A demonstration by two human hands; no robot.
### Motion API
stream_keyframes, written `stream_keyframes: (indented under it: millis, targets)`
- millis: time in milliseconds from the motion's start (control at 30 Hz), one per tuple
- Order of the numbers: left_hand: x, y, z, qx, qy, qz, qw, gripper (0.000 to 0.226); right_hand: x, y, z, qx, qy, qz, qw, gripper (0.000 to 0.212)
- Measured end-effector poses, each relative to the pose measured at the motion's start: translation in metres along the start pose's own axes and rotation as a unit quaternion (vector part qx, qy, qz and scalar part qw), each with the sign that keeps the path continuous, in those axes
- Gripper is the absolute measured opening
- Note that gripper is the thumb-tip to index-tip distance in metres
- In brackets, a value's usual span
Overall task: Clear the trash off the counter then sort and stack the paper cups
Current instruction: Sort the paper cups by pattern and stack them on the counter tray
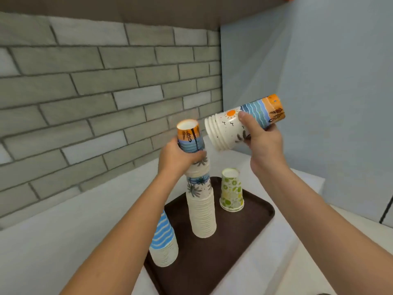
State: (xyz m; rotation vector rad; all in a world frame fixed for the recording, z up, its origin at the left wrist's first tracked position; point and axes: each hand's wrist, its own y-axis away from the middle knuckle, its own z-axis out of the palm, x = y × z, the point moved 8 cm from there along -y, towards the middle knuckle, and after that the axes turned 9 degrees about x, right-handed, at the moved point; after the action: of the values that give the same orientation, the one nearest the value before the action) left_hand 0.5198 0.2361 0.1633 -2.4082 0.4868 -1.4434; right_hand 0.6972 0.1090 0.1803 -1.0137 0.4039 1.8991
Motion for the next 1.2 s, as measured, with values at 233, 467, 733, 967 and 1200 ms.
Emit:
stream_keyframes:
  millis: [233,467,733,967,1200]
  targets:
    - [-0.052,0.032,0.04,-0.073,0.021,-0.033,0.997,0.055,0.022,-0.008,0.072,-0.135,0.177,-0.104,0.969,0.036]
    - [-0.065,0.053,0.024,-0.065,-0.055,-0.06,0.995,0.115,0.095,-0.002,0.061,-0.202,0.397,-0.114,0.888,0.045]
    - [-0.027,0.083,0.006,0.038,-0.045,0.085,0.995,0.091,0.11,0.012,0.022,-0.221,0.4,-0.049,0.888,0.089]
    - [0.03,0.128,0.024,0.099,0.082,0.224,0.966,0.031,0.018,0.055,-0.083,-0.12,0.418,-0.121,0.892,0.051]
    - [0.081,0.225,0.106,-0.058,0.145,0.246,0.957,0.017,-0.077,0.152,-0.24,-0.008,0.521,-0.273,0.809,0.017]
